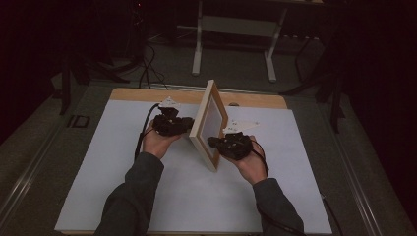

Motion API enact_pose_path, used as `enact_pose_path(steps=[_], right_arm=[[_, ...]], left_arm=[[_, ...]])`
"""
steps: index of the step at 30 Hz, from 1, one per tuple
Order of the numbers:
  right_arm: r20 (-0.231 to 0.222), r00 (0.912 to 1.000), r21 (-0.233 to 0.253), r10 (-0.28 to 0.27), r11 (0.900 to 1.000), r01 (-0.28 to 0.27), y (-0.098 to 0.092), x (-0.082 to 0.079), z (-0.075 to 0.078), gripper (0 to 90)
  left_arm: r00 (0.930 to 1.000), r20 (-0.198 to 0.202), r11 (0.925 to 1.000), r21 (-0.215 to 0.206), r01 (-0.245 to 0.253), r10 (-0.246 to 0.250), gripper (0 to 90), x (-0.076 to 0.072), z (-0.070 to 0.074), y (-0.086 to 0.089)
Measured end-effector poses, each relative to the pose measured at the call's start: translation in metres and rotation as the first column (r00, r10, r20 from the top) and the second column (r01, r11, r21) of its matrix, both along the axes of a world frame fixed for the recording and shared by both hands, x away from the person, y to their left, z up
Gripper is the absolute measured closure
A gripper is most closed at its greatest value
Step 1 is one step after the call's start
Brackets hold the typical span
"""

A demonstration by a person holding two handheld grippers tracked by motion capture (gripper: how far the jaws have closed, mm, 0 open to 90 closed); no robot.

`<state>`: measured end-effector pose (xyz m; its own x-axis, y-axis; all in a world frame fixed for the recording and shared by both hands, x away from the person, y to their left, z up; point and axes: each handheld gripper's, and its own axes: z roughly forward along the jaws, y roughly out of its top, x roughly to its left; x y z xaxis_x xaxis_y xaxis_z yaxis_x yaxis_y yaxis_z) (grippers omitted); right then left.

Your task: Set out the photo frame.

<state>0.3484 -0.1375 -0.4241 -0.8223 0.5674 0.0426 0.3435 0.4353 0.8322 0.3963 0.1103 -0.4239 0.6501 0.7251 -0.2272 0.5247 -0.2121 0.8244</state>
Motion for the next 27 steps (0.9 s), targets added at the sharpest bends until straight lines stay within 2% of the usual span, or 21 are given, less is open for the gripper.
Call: enact_pose_path(steps=[4, 6, 13, 17, 27], right_arm=[[-0.009, 0.9996, 0.000, -0.026, 1.000, 0.026, -0.009, 0.002, -0.002, 76.8], [-0.020, 0.9990, 0.006, -0.040, 0.999, 0.040, -0.013, 0.004, -0.004, 73.4], [-0.047, 0.9961, 0.009, -0.074, 0.997, 0.075, -0.025, 0.006, -0.010, 66.1], [-0.057, 0.9943, 0.012, -0.090, 0.996, 0.091, -0.029, 0.008, -0.011, 63.6], [-0.063, 0.9906, 0.012, -0.121, 0.992, 0.122, -0.038, 0.009, -0.015, 61.4]], left_arm=[[0.9991, -0.003, 0.9988, -0.025, -0.041, 0.041, 62.0, -0.004, 0.006, 0.006], [0.9985, -0.008, 0.9972, -0.051, -0.055, 0.055, 59.6, -0.007, 0.009, 0.008], [0.9950, 0.003, 0.9919, -0.079, -0.099, 0.100, 49.1, -0.016, 0.018, 0.014], [0.9921, 0.014, 0.9893, -0.078, -0.123, 0.124, 43.4, -0.021, 0.023, 0.013], [0.9933, 0.035, 0.9915, -0.075, -0.107, 0.110, 36.7, -0.032, 0.032, 0.010]])
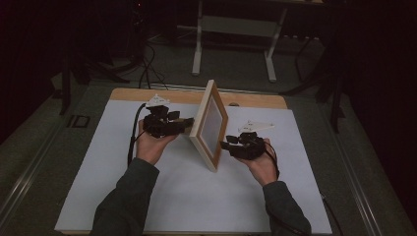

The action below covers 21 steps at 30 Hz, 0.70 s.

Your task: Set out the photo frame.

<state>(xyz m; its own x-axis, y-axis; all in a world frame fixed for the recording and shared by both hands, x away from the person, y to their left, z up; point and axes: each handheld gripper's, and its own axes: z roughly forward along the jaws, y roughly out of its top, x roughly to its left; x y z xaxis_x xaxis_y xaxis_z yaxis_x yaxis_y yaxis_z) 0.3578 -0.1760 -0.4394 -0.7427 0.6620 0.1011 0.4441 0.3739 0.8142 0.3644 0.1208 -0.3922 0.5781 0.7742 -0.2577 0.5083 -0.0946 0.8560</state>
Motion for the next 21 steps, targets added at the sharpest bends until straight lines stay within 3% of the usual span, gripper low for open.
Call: enact_pose_path(steps=[12, 21], right_arm=[[0.001, 0.9998, 0.001, -0.018, 1.000, 0.018, -0.007, 0.000, -0.003, 59.8], [0.002, 0.9997, 0.009, -0.023, 1.000, 0.023, -0.010, -0.001, -0.003, 59.8]], left_arm=[[0.9998, 0.014, 0.9996, -0.021, 0.018, -0.018, 26.8, -0.012, 0.006, -0.011], [0.9991, 0.017, 0.9992, 0.010, 0.039, -0.039, 26.4, -0.019, 0.001, -0.028]])
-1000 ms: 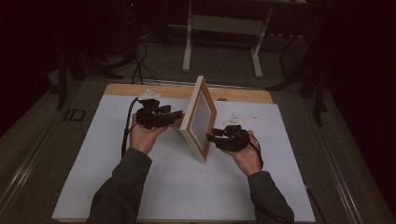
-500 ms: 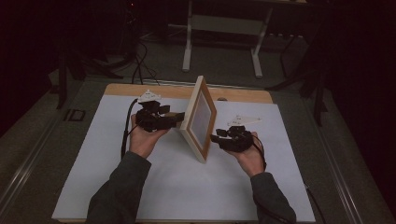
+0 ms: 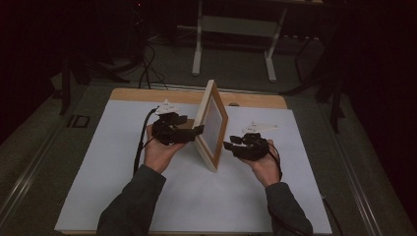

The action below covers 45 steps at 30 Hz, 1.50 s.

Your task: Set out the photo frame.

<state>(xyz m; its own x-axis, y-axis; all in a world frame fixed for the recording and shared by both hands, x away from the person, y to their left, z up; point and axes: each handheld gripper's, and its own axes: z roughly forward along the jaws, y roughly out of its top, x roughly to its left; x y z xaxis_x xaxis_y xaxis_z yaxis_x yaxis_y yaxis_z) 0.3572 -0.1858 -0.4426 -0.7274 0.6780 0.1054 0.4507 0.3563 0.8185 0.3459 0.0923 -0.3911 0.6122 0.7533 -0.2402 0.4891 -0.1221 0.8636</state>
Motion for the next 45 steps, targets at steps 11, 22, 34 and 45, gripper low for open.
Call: enact_pose_path(steps=[11, 22, 34, 45], right_arm=[[-0.003, 1.0000, -0.006, -0.005, 1.000, 0.005, -0.003, -0.001, 0.000, 59.0], [-0.002, 1.0000, -0.007, -0.006, 1.000, 0.006, -0.004, -0.001, 0.000, 57.8], [-0.003, 1.0000, -0.006, -0.003, 1.000, 0.003, -0.004, -0.001, 0.000, 57.5], [0.000, 1.0000, -0.007, -0.005, 1.000, 0.005, -0.004, 0.000, 0.002, 57.5]], left_arm=[[0.9996, -0.015, 0.9987, 0.044, -0.025, 0.026, 31.1, -0.003, -0.013, -0.012], [0.9992, -0.036, 0.9985, 0.052, -0.016, 0.018, 39.3, -0.005, -0.026, -0.023], [0.9974, -0.047, 0.9985, 0.004, -0.055, 0.055, 54.0, -0.008, -0.037, -0.031], [0.9948, -0.030, 0.9949, 0.032, -0.096, 0.097, 59.9, -0.011, -0.035, -0.034]])
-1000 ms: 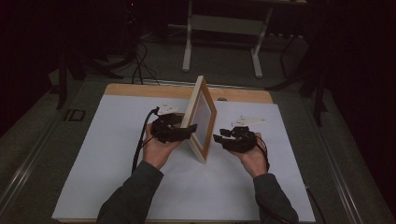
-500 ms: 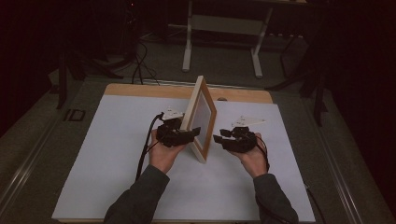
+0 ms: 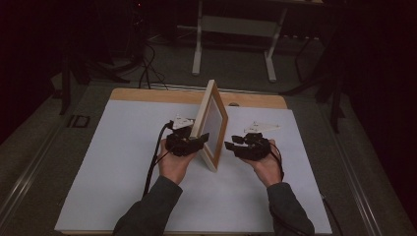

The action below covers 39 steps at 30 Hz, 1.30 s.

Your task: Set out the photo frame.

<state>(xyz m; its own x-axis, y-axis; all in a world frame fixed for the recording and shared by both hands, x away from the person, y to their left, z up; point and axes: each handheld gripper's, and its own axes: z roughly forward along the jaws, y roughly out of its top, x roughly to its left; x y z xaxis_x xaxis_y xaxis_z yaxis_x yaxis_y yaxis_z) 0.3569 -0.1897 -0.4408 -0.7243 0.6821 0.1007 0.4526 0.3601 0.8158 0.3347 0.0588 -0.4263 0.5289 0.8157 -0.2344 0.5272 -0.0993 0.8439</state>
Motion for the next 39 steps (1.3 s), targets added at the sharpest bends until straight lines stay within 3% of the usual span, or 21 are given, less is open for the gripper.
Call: enact_pose_path(steps=[12, 21, 29, 39], right_arm=[[0.002, 1.0000, -0.002, -0.003, 1.000, 0.003, -0.002, 0.000, 0.001, 57.5], [0.001, 1.0000, -0.004, 0.003, 1.000, -0.003, 0.001, 0.000, 0.001, 57.5], [-0.001, 1.0000, -0.005, 0.001, 1.000, -0.001, 0.000, 0.000, 0.000, 57.5], [0.002, 1.0000, -0.006, -0.003, 1.000, 0.003, -0.001, 0.001, 0.001, 57.0]], left_arm=[[0.9989, -0.004, 0.9987, 0.023, -0.046, 0.046, 64.2, 0.002, 0.002, 0.009], [0.9962, -0.009, 0.9962, -0.003, -0.087, 0.087, 69.1, 0.009, 0.002, 0.026], [0.9901, -0.012, 0.9894, -0.038, -0.140, 0.140, 75.0, 0.015, 0.001, 0.045], [0.9943, -0.054, 0.9909, -0.094, -0.097, 0.092, 77.1, 0.022, 0.000, 0.060]])
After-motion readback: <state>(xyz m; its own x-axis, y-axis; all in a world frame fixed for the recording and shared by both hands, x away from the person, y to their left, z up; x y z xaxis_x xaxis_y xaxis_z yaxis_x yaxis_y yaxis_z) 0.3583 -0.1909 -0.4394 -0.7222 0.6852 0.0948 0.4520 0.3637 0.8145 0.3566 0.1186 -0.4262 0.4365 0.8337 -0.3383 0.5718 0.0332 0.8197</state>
